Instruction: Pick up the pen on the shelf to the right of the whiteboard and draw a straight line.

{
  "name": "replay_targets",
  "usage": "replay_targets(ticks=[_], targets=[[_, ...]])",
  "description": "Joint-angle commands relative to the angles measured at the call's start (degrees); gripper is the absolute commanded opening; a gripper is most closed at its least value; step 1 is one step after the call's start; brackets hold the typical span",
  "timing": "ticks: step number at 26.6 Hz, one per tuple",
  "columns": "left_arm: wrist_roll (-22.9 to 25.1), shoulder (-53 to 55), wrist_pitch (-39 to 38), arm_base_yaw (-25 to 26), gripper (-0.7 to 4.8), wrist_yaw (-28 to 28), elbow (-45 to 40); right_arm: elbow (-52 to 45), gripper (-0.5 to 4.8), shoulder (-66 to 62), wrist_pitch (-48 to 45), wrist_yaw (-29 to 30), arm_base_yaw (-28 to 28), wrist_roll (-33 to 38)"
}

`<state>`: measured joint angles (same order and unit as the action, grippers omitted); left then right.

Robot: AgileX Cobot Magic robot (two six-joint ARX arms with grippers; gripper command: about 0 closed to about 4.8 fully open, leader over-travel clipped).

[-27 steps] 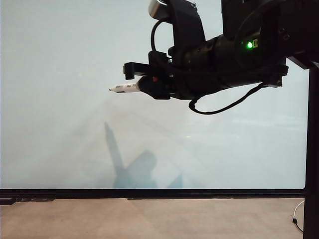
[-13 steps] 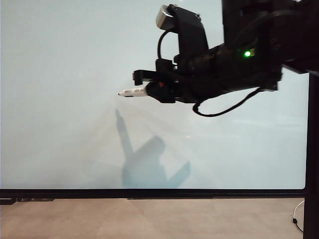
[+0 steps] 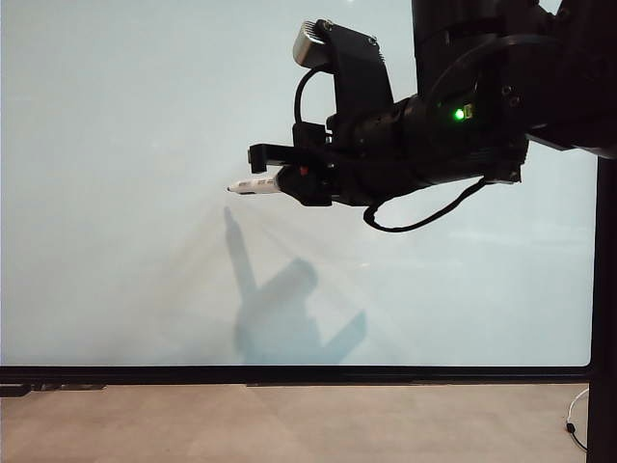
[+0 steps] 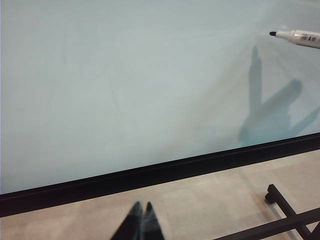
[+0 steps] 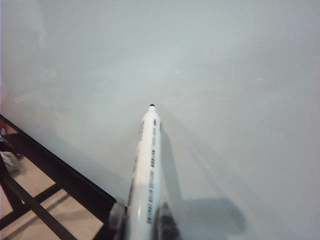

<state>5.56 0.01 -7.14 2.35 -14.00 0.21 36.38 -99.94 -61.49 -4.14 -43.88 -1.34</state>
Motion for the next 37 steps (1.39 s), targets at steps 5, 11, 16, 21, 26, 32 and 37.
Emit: replay_targets(ticks=[5, 11, 16, 21, 26, 32, 37], targets=[[0.07, 0.0, 0.33, -0.04, -0.05, -0.39, 0.22, 0.2, -0.05, 0.28, 0.24, -2.01, 0.59, 0.22], [0.07, 0.0, 0.33, -0.04, -0.05, -0.39, 0.22, 0.2, -0.05, 0.28, 0.31, -3.74, 0.85, 0.24], [0.13, 0.0, 0.33, -0.04, -0.05, -0.39, 0.22, 0.17, -0.05, 0.28, 0.35, -5.4, 0.83, 0.22], [0.22, 0.0, 0.31, -0.04, -0.05, -0.39, 0.22, 0.15, -0.05, 0.28, 0.39, -6.69, 0.74, 0.24], [0.24, 0.0, 0.31, -0.04, -0.05, -0.39, 0.22, 0.15, -0.05, 0.28, 0.39, -7.91, 0.5, 0.22], [0.22, 0.0, 0.33, -0.04, -0.05, -0.39, 0.22, 0.02, -0.05, 0.31, 0.44, -9.29, 0.5, 0.22], [0.24, 0.0, 0.31, -0.04, -0.05, -0.39, 0.22, -0.35, -0.05, 0.31, 0.44, -9.68, 0.48, 0.22]])
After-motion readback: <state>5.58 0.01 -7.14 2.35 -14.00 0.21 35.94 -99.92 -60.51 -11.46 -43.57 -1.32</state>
